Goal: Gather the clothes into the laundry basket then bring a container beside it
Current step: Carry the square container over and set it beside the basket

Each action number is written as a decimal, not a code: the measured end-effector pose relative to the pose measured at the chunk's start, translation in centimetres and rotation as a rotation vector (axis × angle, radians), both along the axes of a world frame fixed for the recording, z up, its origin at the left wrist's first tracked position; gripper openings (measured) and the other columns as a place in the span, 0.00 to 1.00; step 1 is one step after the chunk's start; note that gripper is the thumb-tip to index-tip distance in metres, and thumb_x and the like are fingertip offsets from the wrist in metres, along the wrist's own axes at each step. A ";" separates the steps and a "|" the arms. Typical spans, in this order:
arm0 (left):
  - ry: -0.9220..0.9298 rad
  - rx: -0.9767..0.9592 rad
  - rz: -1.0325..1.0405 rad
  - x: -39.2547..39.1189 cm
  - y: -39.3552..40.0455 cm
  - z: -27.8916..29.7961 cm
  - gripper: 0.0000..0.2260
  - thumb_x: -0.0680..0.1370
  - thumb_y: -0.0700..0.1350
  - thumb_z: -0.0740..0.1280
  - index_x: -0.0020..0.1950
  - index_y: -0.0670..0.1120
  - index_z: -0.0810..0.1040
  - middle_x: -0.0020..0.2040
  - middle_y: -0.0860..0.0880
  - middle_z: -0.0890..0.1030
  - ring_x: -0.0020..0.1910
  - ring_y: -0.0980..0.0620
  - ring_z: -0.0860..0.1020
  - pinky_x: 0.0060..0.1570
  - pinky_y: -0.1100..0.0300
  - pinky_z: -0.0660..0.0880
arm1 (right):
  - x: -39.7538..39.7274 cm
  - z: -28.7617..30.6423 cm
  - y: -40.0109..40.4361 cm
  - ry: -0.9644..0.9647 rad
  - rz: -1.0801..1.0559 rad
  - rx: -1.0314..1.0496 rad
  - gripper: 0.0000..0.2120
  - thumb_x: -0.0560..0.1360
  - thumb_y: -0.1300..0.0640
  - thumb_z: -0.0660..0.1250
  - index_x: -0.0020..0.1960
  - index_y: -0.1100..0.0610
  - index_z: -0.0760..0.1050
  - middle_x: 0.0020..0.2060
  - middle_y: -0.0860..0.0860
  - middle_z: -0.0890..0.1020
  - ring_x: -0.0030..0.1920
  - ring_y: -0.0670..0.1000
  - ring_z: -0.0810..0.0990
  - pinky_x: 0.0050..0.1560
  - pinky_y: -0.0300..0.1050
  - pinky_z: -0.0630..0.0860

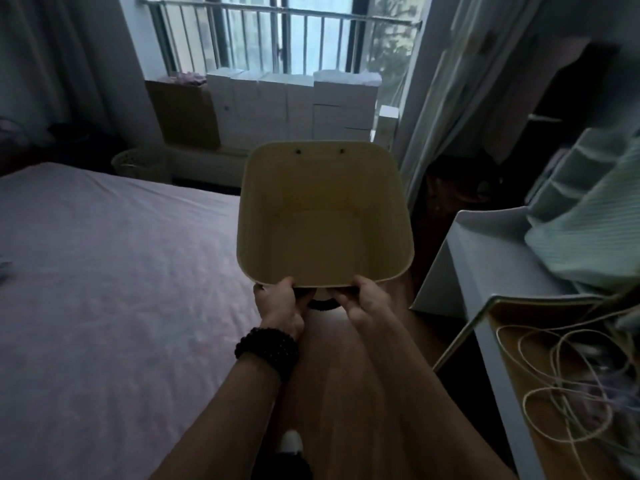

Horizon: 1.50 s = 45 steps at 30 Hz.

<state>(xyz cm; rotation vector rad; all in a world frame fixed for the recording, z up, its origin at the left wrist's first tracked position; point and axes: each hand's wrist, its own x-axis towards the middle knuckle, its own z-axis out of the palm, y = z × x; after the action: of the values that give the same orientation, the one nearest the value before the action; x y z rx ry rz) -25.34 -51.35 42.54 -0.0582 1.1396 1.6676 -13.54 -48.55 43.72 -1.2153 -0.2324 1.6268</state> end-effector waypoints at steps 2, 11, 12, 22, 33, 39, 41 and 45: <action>0.019 -0.009 -0.015 -0.1 5.8 -0.4 0.20 0.73 0.27 0.65 0.61 0.43 0.71 0.63 0.37 0.79 0.56 0.35 0.81 0.48 0.39 0.83 | 0.1 -0.2 5.2 -0.012 -0.054 -0.001 0.08 0.76 0.73 0.64 0.54 0.70 0.76 0.61 0.67 0.80 0.62 0.64 0.79 0.62 0.63 0.77; -0.002 0.018 -0.234 0.6 29.7 1.0 0.21 0.73 0.27 0.64 0.64 0.41 0.70 0.61 0.37 0.79 0.54 0.36 0.82 0.46 0.41 0.83 | 1.3 1.5 26.4 0.005 -0.234 -0.003 0.16 0.78 0.73 0.58 0.64 0.68 0.71 0.65 0.66 0.76 0.65 0.65 0.76 0.64 0.63 0.75; -0.008 0.026 -0.250 0.8 32.2 1.1 0.21 0.74 0.27 0.64 0.63 0.43 0.69 0.60 0.38 0.78 0.53 0.37 0.82 0.45 0.43 0.84 | 1.6 1.6 28.8 0.015 -0.241 0.001 0.14 0.78 0.73 0.57 0.63 0.69 0.72 0.65 0.66 0.76 0.66 0.65 0.76 0.64 0.64 0.75; 0.021 -0.048 -0.195 0.1 58.2 -0.8 0.23 0.73 0.26 0.63 0.67 0.39 0.68 0.62 0.35 0.77 0.48 0.39 0.81 0.35 0.49 0.83 | 0.9 -1.0 55.5 0.010 -0.209 -0.065 0.06 0.77 0.73 0.60 0.45 0.65 0.73 0.55 0.63 0.78 0.63 0.63 0.78 0.62 0.61 0.76; 0.115 -0.063 0.051 -3.8 86.6 2.7 0.15 0.75 0.25 0.62 0.58 0.39 0.69 0.49 0.41 0.75 0.39 0.45 0.78 0.34 0.50 0.81 | -3.8 0.2 87.2 0.080 0.000 -0.046 0.08 0.76 0.75 0.61 0.41 0.65 0.72 0.44 0.61 0.78 0.49 0.58 0.79 0.59 0.63 0.77; 0.120 -0.104 0.115 -6.8 101.0 1.9 0.19 0.74 0.25 0.62 0.65 0.30 0.69 0.65 0.31 0.74 0.47 0.41 0.78 0.46 0.45 0.80 | -7.0 0.2 102.1 0.054 0.066 -0.008 0.10 0.75 0.75 0.62 0.53 0.66 0.74 0.44 0.60 0.77 0.46 0.57 0.78 0.49 0.59 0.79; 0.104 -0.099 0.116 -8.2 105.6 1.1 0.21 0.74 0.24 0.62 0.67 0.30 0.69 0.66 0.30 0.74 0.48 0.40 0.78 0.44 0.45 0.80 | -8.0 -0.3 106.9 0.033 0.090 -0.010 0.09 0.74 0.75 0.62 0.53 0.67 0.74 0.44 0.60 0.77 0.48 0.57 0.78 0.44 0.57 0.79; 0.079 -0.099 0.157 -12.2 117.4 -1.0 0.22 0.74 0.25 0.62 0.69 0.30 0.68 0.66 0.32 0.74 0.41 0.44 0.78 0.26 0.54 0.78 | -12.3 -1.6 119.2 -0.031 0.164 -0.026 0.06 0.74 0.74 0.63 0.41 0.67 0.72 0.42 0.60 0.76 0.47 0.56 0.77 0.41 0.54 0.79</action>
<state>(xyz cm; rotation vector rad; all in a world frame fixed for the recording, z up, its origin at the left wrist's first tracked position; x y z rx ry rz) -37.51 66.08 41.50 -0.1487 1.3051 1.7636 -25.80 70.64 42.13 -1.2697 -0.3391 1.7574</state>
